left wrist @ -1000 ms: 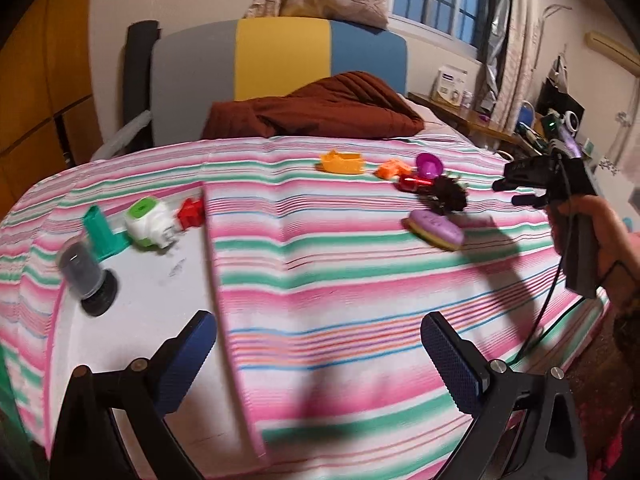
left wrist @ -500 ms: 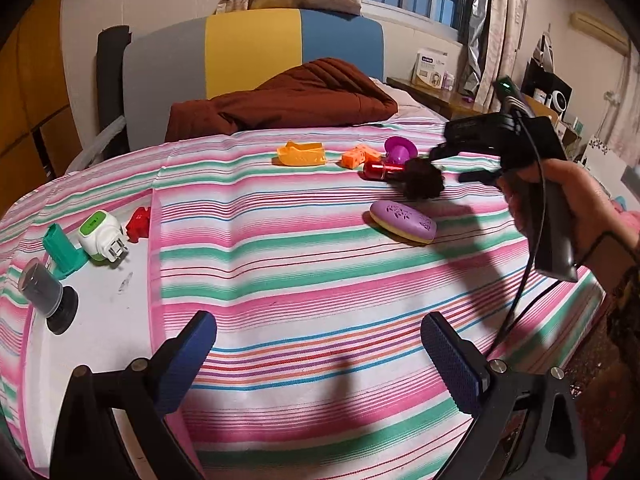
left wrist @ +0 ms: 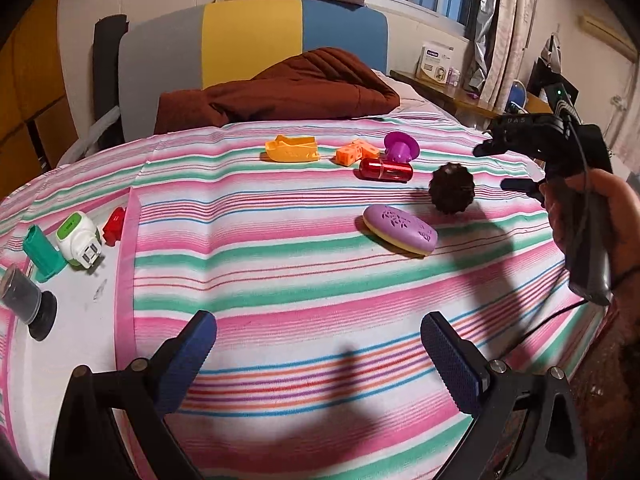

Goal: Organize rigid objects
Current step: 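Move the right tool toward the brown fluted top on the cover, then grasp the brown fluted top with right tool while left reaches toward purple egg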

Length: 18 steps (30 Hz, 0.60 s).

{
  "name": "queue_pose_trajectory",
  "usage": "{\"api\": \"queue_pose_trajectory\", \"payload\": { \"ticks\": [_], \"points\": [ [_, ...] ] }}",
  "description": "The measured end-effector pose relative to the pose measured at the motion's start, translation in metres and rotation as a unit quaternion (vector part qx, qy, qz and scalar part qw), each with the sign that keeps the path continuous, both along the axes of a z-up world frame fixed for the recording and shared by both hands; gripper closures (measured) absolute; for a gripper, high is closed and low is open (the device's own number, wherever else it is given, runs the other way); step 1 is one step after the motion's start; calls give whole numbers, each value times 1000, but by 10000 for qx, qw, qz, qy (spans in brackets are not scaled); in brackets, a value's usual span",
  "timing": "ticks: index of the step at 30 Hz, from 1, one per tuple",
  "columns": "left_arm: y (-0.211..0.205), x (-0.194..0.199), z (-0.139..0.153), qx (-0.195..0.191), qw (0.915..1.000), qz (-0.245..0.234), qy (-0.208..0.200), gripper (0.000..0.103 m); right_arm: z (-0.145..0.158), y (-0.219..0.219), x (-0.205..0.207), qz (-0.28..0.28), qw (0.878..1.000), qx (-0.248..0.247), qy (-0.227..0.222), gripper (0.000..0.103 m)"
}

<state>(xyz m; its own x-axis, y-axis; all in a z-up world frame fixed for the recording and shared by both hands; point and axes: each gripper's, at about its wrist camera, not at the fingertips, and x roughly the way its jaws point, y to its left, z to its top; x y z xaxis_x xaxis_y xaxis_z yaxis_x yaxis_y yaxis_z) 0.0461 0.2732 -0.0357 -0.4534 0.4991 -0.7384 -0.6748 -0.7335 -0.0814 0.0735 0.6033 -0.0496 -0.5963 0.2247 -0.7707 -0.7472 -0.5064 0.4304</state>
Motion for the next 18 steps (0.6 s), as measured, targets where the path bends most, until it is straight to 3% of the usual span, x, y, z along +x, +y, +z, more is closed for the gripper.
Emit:
{"api": "queue_pose_trajectory", "payload": {
  "ticks": [5, 9, 12, 15, 18],
  "points": [
    [5, -11, 1, 8, 9998, 193, 38, 0, -7, -22, -17, 730, 9965, -395, -16, 40],
    [4, -18, -2, 21, 9994, 345, -49, 0, -2, -49, -34, 1211, 9918, 176, -379, 40],
    [6, -18, -5, -7, 9994, 338, -82, 0, -10, -60, -47, 1444, 9830, 595, -970, 40],
    [10, -15, -7, -38, 9996, 278, -88, 0, -23, -53, -43, 1445, 9766, 645, -1457, 56],
    [16, -14, -6, -48, 9998, 207, -65, 0, -28, -36, -30, 1273, 9832, 266, -1281, 74]
  ]
}}
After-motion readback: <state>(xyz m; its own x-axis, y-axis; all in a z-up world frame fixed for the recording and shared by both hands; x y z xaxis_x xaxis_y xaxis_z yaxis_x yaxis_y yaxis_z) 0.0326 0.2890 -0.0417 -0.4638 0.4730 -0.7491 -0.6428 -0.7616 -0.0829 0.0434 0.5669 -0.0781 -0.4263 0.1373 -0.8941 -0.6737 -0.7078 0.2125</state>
